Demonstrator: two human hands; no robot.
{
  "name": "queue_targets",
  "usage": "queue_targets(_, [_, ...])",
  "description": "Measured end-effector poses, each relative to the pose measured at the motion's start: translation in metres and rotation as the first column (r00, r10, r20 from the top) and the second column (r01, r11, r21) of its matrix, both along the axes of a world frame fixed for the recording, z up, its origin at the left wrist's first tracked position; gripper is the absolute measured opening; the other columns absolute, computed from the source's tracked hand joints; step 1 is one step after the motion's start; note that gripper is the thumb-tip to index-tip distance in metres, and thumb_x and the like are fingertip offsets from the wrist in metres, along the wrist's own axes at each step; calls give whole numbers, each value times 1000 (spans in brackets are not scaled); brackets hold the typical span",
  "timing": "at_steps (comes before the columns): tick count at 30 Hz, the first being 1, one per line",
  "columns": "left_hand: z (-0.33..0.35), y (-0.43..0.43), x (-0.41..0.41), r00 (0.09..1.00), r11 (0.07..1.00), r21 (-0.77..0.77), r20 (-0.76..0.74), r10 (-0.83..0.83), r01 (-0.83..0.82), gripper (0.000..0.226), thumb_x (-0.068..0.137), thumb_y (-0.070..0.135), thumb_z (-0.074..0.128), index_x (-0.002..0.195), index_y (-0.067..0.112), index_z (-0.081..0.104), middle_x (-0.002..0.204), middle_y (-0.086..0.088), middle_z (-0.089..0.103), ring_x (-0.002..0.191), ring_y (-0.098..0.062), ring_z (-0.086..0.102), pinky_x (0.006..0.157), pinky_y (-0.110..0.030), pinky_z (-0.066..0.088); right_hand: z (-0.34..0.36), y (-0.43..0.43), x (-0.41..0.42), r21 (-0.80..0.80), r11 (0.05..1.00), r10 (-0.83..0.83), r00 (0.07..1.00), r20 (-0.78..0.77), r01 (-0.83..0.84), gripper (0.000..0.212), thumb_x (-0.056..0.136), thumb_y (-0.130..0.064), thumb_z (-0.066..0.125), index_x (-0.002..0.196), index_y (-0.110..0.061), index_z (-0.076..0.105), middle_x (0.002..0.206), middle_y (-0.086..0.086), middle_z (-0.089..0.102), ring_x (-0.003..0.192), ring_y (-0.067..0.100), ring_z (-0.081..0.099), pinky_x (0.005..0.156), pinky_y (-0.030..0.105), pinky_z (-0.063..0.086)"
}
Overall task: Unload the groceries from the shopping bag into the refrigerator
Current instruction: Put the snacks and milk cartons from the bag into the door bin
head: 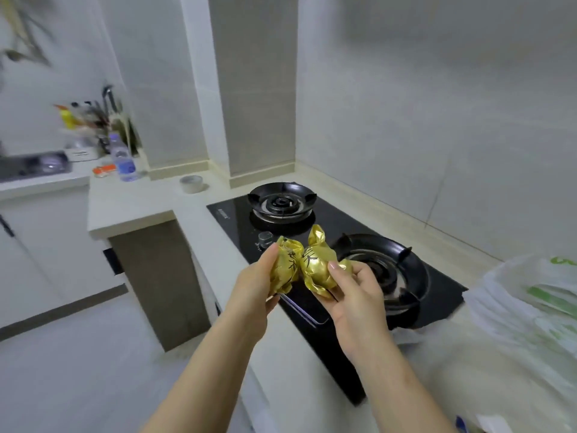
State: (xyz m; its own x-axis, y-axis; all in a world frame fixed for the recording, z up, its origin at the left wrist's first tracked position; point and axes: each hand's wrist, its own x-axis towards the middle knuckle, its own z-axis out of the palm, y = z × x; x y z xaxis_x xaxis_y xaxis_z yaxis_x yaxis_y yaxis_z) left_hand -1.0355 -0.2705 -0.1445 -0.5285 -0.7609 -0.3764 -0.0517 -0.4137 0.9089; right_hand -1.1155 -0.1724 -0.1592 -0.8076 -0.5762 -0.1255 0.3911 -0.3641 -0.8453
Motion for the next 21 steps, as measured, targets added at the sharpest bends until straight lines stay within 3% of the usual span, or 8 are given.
queue_targets(5, [0, -30, 82, 976, 969, -114, -30, 216, -218, 38, 92, 47, 50, 110, 17, 62, 78, 4, 65, 65, -9, 56, 58, -23, 39, 6, -45, 64, 21, 971, 240, 969, -51, -239, 8, 88, -4, 59, 84, -7, 53, 86, 13, 63, 80, 24, 65, 72, 36, 55])
queue_targets(13, [18, -51, 254, 843, 825, -186, -39, 536, -533, 29, 92, 38, 53, 107, 15, 59, 106, -9, 66, 89, -20, 62, 63, -24, 41, 20, -108, 212, 42, 825, 563, 816, -127, -563, 6, 87, -6, 61, 87, -10, 56, 92, 13, 65, 88, 26, 66, 77, 38, 56])
queue_targets(18, [38, -51, 386, 734, 695, -276, -64, 676, -664, 23, 91, 32, 57, 102, 13, 63, 93, -4, 68, 77, -16, 60, 72, -27, 44, 34, -140, 340, 31, 674, 731, 660, -174, -738, 7, 87, -9, 61, 92, -6, 56, 88, 10, 65, 81, 20, 67, 75, 34, 57])
queue_targets(21, [52, -49, 464, 639, 588, -318, -83, 764, -744, 19, 91, 31, 57, 100, 15, 64, 95, -4, 69, 86, -18, 63, 77, -29, 46, 47, -155, 418, 1, 576, 802, 565, -194, -817, 9, 86, -7, 63, 92, -5, 56, 86, 9, 65, 81, 22, 68, 76, 34, 58])
